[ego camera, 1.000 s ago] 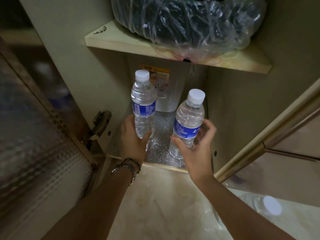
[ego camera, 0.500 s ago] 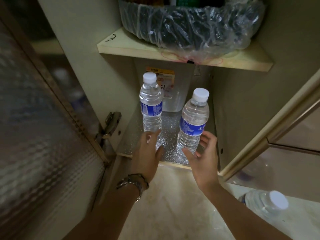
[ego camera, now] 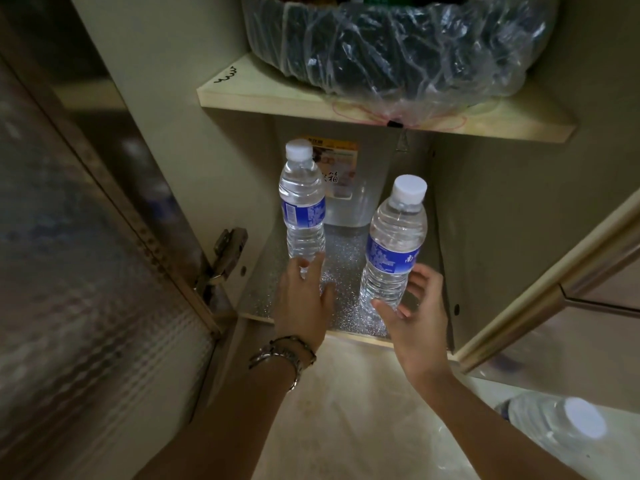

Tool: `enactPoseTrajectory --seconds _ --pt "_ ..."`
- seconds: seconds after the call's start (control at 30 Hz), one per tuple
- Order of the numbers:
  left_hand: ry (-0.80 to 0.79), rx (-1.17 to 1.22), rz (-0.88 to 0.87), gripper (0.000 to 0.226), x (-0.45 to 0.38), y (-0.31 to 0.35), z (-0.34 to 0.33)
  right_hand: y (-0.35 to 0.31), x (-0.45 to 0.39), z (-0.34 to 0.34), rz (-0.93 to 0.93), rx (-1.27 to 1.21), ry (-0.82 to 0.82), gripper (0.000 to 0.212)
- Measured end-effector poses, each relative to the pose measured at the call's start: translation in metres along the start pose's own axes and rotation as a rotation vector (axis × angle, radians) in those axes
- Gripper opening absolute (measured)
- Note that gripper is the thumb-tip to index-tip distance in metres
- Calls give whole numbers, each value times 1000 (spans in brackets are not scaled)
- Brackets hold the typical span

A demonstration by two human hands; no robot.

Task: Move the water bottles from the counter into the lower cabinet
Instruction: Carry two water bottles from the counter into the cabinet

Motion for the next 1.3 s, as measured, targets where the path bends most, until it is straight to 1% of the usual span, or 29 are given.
enactPoseTrajectory --seconds 0.2,0.37,0.5,0.8,0.97,1.03,1.17,1.27,1.3 --pt "19 -62 57 57 -20 -4 -3 -3 -3 -1 14 12 -5 67" --pt "36 -50 81 55 -36 -7 3 -2 -5 -1 23 16 -9 68" --pt "43 -159 97 56 -42 -17 12 -1 -7 -2 18 8 -23 68" --pt "19 -117 151 59 -51 -28 18 -1 -8 -3 28 -6 -38 68" --pt "-8 -89 157 61 -47 -25 20 2 -7 -3 24 28 -37 67" --pt "-21 -87 152 58 -40 -22 22 4 -6 -3 20 45 -23 68" --pt "-80 -110 140 39 -13 -20 20 2 -3 -1 17 33 10 66" --pt "-59 -28 81 40 10 -19 17 -2 -3 -1 26 40 -4 65" --pt "-55 -41 50 40 16 -19 15 -3 -4 -2 27 45 -7 65"
Point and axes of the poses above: each hand's wrist, its own x-axis away from the middle knuckle, its own z-axis out of the back of the hand, y = z × x, the point moved 9 cm from there along -x, towards the middle knuckle, and after that the axes turned 14 degrees about x, right-handed, at the moved point
